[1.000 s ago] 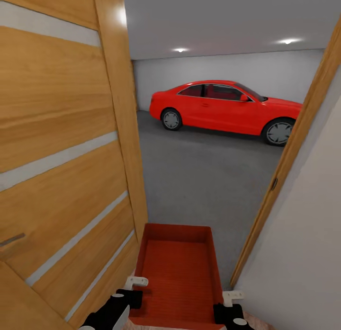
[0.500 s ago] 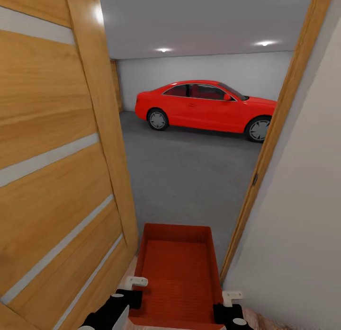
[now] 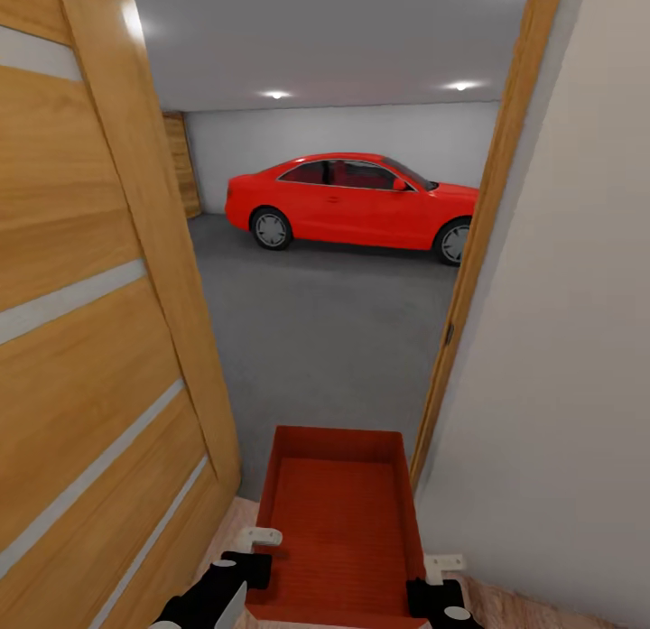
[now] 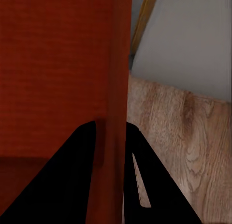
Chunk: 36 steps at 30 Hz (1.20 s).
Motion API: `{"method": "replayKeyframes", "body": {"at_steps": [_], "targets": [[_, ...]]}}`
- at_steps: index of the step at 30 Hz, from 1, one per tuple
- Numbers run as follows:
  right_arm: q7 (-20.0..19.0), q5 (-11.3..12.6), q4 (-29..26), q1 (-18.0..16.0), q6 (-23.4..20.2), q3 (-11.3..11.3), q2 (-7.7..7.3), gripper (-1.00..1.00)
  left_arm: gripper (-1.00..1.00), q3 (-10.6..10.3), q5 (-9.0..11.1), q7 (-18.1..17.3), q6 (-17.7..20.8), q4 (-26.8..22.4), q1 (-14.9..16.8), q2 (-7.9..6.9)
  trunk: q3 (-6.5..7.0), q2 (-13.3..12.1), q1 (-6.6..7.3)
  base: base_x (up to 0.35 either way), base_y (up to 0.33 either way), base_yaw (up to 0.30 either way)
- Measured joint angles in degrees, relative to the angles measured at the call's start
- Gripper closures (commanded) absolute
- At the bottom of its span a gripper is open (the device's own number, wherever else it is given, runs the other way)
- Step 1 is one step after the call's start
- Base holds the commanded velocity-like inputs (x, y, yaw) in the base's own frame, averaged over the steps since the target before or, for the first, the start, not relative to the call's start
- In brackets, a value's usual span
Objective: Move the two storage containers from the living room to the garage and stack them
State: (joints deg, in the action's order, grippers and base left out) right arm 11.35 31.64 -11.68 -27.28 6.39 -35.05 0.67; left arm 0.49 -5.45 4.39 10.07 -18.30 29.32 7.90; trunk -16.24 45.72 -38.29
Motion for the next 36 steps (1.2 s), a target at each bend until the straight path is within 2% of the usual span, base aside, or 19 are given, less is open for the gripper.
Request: {"method": "replayKeyframes", "body": {"at_steps": [13, 36], "targets": [[-0.02, 0.19, 0.02, -0.01, 0.07, -0.12, 0.00, 1.00, 1.00, -0.01, -0.02, -0.02, 0.00, -0.04, 0.00, -0.01, 0.00, 0.00, 0.01, 0.139, 0.256, -0.012], [0.09, 0.06, -0.06, 0.03, -0.02, -0.04, 0.04, 1.00, 1.00, 0.01, 0.00, -0.18, -0.03, 0.02, 0.01, -0.09, 0.00, 0.00, 0.00, 0.004, 0.006, -0.267]]}}
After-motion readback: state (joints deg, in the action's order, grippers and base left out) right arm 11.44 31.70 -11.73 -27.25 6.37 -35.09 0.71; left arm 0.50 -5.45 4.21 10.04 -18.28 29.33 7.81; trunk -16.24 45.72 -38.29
